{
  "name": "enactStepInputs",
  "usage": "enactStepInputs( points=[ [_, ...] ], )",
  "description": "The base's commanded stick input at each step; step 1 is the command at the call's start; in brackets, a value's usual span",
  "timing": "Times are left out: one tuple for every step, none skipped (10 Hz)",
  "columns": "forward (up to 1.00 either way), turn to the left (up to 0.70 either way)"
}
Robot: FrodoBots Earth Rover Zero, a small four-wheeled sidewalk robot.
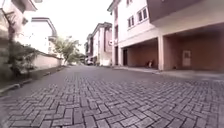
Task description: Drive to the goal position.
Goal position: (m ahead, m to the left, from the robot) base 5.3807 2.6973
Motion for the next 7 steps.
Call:
enactStepInputs(
  points=[
    [0.70,0.00],
    [0.70,0.01],
    [0.70,0.23],
    [0.70,0.26],
    [0.70,0.09],
    [0.70,0.02],
    [0.70,0.00]
  ],
)
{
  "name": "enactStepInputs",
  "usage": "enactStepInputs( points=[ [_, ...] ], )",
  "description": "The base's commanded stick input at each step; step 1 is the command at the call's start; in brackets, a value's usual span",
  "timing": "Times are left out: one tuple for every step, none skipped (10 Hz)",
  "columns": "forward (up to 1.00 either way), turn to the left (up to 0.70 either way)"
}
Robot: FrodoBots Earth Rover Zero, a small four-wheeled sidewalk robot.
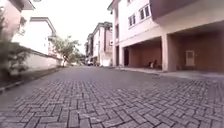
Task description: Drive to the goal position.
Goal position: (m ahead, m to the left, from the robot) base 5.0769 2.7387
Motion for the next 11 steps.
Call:
enactStepInputs(
  points=[
    [0.70,0.00],
    [0.70,0.00],
    [0.70,0.00],
    [0.70,0.00],
    [0.70,0.00],
    [0.70,0.00],
    [0.70,0.00],
    [0.70,0.00],
    [0.70,0.00],
    [0.70,0.00],
    [0.70,0.00]
  ],
)
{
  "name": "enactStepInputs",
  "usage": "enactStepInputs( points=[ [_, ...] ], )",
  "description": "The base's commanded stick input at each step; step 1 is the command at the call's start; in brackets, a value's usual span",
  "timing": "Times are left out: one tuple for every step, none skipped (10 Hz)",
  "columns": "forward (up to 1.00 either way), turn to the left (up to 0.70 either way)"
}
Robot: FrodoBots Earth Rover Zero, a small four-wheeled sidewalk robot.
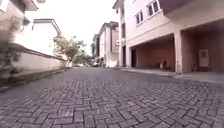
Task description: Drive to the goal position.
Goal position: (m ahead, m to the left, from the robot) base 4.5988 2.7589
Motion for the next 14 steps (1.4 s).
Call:
enactStepInputs(
  points=[
    [0.70,0.00],
    [0.70,0.00],
    [0.70,0.00],
    [0.70,0.00],
    [0.70,0.00],
    [0.70,0.00],
    [0.70,0.00],
    [0.70,0.00],
    [0.70,0.00],
    [0.70,0.00],
    [0.70,0.00],
    [0.70,0.00],
    [0.70,0.00],
    [0.70,0.00]
  ],
)
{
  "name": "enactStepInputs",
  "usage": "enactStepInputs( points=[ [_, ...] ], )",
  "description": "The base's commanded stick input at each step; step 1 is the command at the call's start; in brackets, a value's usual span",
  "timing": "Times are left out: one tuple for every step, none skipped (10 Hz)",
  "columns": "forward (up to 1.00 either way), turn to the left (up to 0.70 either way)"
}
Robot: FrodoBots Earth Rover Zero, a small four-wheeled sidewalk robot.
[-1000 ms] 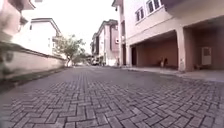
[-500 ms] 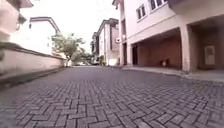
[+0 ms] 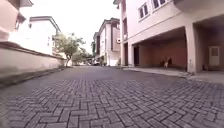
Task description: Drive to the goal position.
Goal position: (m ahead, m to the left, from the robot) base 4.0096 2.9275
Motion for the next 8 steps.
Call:
enactStepInputs(
  points=[
    [0.70,0.00],
    [0.70,0.00],
    [0.70,0.00],
    [0.70,0.00],
    [0.70,0.00],
    [0.70,0.00],
    [0.70,0.00],
    [0.70,0.00]
  ],
)
